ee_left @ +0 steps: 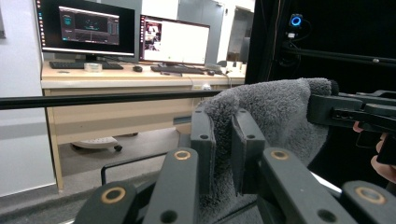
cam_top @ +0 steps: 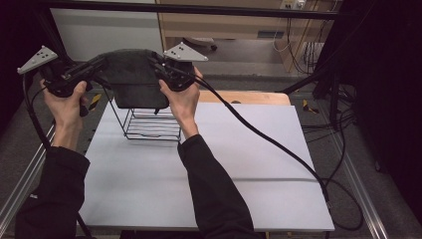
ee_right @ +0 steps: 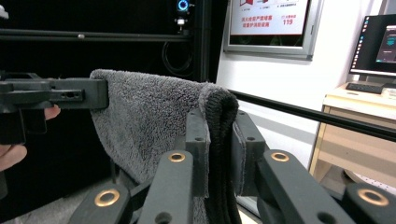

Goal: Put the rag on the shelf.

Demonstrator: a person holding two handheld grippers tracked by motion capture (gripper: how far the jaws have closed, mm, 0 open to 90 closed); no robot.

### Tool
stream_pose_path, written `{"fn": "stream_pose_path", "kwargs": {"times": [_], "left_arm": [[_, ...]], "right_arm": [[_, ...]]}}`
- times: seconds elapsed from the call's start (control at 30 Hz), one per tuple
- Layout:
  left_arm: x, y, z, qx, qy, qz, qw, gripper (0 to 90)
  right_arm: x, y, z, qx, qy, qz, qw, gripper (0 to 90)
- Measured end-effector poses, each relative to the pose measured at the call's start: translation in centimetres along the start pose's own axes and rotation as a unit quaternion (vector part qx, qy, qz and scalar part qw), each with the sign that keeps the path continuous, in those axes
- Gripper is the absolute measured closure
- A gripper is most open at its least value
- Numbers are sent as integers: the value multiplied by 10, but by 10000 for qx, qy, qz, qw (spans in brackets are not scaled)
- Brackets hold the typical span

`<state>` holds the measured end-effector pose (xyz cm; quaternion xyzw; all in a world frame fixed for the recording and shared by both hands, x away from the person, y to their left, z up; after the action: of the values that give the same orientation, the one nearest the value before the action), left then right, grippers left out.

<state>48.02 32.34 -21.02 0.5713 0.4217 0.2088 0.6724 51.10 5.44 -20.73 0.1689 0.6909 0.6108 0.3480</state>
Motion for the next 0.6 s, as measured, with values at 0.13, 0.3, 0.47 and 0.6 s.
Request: {"fn": "stream_pose_path", "kwargs": {"times": [0.13,0.3,0.47,0.6], "left_arm": [[-1,-3,-3,99,-9,-28,9999,808],[-1,-9,-7,192,-31,-50,9998,806],[-3,-14,-12,322,9,8,9995,802],[-3,-18,-18,477,14,-35,9989,797]], "right_arm": [[2,-1,-5,42,121,30,9999,799],[5,-5,-8,134,229,24,9996,799],[10,-8,-14,222,438,-38,9988,797],[13,-9,-17,284,542,-55,9981,796]]}}
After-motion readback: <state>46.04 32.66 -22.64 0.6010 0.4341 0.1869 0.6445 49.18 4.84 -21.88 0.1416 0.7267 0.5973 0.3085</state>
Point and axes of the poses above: each handheld gripper's, and its own axes: z roughly forward along the jaws, y roughly out of its top, x roughly to its left, the point moved 2 cm from there along z, roughly forward along the jaws, and after that the axes turned 14 degrees about -z, right-handed, at the moved point
